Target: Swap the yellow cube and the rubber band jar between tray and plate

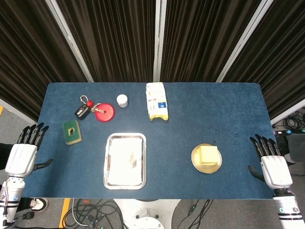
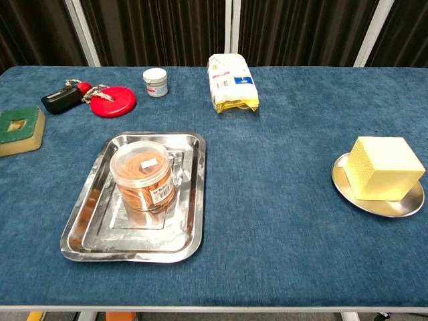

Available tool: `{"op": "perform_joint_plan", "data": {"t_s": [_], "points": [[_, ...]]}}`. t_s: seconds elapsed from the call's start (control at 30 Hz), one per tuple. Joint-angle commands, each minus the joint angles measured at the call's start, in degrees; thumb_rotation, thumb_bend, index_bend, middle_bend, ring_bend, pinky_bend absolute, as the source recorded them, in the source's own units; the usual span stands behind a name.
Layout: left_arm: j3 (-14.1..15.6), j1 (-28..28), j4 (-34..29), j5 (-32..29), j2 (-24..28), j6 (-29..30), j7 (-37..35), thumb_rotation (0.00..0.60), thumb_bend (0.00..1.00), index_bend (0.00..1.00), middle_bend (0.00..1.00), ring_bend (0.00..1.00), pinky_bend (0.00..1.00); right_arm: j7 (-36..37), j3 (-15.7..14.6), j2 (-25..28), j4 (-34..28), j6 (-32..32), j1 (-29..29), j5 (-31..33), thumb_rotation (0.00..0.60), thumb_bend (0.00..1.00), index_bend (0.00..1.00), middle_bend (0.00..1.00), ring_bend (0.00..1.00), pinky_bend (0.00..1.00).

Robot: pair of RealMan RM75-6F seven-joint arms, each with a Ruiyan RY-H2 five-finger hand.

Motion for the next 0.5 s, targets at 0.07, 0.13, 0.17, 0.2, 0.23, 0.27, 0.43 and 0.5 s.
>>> {"op": "perform_joint_plan", "data": {"t_s": [0.07,0.13,0.17,0.2,0.23,0.27,0.43,0.5], "points": [[0.2,0.0,-0.4,0.2,0.1,-0.1,0.3,0.600,0.00,0.03,0.00,0.00,0.06,-1.0,-1.2,1.5,-2.3,-3.1,1.1,-0.4,0.600,0.22,0.00,0.00,0.00,0.00],[0.1,-0.3,-0.5,0.2,0.1,-0.5,0.5,0.600,0.00,0.03,0.00,0.00,0.06,-2.6,-1.5,2.0,-3.9,-4.5,1.7,-0.4,0.600,0.22,0.00,0.00,0.00,0.00],[0.1,-0.3,-0.5,0.1,0.1,-0.6,0.5,0.600,0.00,0.03,0.00,0.00,0.06,-3.1,-1.6,2.2,-4.7,-5.1,2.0,-0.5,0.600,0.22,0.00,0.00,0.00,0.00],[0.0,-0.4,-0.5,0.0,0.1,-0.7,0.4,0.600,0.00,0.03,0.00,0.00,0.06,-3.6,-1.8,2.4,-5.5,-5.8,2.3,-0.5,0.600,0.22,0.00,0.00,0.00,0.00],[0.0,-0.5,-0.5,0.0,0.0,-0.8,0.3,0.600,0.00,0.03,0.00,0.00,0.06,-4.5,-1.8,2.4,-6.3,-6.7,2.7,-0.2,0.600,0.21,0.00,0.00,0.00,0.00],[0.0,-0.6,-0.4,-0.1,-0.1,-1.0,0.2,0.600,0.00,0.03,0.00,0.00,0.06,-5.4,-1.7,2.3,-6.7,-7.3,3.1,0.2,0.600,0.21,0.00,0.00,0.00,0.00],[0.5,-0.6,0.3,0.5,-0.8,-1.2,0.3,0.600,0.00,0.03,0.00,0.00,0.06,-11.0,-0.5,0.5,-7.6,-10.3,5.4,1.9,0.600,0.19,0.00,0.00,0.00,0.00],[0.6,-0.4,0.6,0.4,-1.1,-1.0,-0.1,0.600,0.00,0.03,0.00,0.00,0.06,-12.4,0.0,-0.3,-7.6,-11.9,6.6,3.0,0.600,0.19,0.00,0.00,0.00,0.00]]}}
